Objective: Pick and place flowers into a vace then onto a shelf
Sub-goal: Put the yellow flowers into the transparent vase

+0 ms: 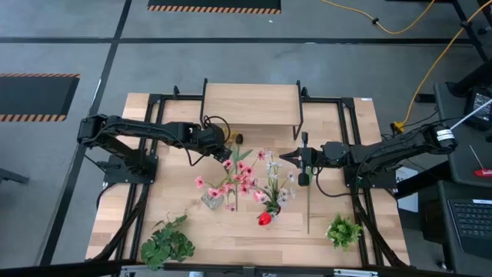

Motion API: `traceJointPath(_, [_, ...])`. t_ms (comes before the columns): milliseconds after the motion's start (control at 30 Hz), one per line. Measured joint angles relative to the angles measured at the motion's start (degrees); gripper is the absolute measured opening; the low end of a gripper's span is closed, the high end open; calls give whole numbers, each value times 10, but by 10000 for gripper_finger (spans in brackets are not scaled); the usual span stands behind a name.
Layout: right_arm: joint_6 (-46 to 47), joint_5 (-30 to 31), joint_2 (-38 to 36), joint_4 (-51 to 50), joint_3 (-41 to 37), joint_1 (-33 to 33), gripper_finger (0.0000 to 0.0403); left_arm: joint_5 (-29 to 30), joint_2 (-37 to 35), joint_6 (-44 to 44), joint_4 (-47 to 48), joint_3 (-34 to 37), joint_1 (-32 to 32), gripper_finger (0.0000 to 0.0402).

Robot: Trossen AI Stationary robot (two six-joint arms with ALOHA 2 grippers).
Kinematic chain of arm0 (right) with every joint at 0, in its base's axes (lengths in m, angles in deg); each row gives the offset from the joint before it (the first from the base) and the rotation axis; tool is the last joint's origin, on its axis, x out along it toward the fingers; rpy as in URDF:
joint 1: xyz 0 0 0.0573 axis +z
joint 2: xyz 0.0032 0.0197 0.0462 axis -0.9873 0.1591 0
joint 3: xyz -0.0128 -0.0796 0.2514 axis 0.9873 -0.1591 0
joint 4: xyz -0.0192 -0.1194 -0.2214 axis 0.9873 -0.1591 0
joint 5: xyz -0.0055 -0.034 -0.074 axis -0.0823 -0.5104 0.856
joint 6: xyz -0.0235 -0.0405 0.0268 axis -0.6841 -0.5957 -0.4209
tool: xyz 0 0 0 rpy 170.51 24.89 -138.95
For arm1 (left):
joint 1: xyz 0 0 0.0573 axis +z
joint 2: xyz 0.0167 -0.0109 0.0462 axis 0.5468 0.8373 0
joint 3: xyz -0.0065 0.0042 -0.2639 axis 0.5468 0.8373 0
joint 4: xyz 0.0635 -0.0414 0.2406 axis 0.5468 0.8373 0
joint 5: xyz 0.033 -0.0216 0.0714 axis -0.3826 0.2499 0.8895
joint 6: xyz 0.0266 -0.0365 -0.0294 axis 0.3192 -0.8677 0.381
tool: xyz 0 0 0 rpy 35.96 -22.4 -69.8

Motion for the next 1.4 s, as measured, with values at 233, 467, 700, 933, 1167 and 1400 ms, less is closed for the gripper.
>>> traceJointPath(233, [-2,-1,20,0,0,0,4,32,24,-51,3,0,0,205])
traceJointPath(467, [-10,-2,34,-1,0,0,4,28,86,-99,1,0,2,202])
traceJointPath(700, [-18,-2,35,-1,0,0,4,-1,112,-101,-43,0,3,196])
traceJointPath(933, [-19,-2,35,-5,0,0,4,-3,138,-103,-47,0,6,196])
traceJointPath(1167, [-18,-2,35,-7,0,0,4,-34,173,-114,-44,0,6,196])
traceJointPath(1400, [-18,-2,35,-9,0,0,4,-42,194,-98,-46,0,6,181])
